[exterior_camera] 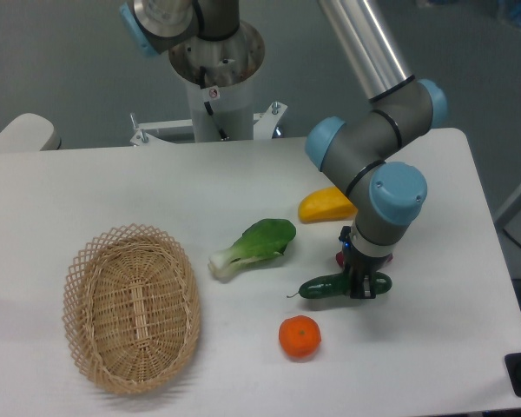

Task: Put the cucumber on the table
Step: 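Set the cucumber flat on the table and open the gripper, then lift the open gripper up and away from the cucumber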

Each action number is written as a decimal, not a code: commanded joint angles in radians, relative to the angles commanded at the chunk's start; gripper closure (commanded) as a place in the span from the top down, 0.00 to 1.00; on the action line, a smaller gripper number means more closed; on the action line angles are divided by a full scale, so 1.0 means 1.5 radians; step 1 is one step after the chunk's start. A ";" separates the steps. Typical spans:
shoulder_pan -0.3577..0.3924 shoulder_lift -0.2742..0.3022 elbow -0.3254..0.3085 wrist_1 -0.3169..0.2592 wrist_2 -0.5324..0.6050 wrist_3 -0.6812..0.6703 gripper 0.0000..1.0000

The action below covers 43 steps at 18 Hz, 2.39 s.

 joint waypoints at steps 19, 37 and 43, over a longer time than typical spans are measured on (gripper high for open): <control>-0.007 -0.010 0.007 0.004 -0.005 -0.039 0.80; -0.060 0.074 0.093 -0.006 -0.009 -0.549 1.00; -0.109 0.095 0.110 -0.008 0.003 -0.644 1.00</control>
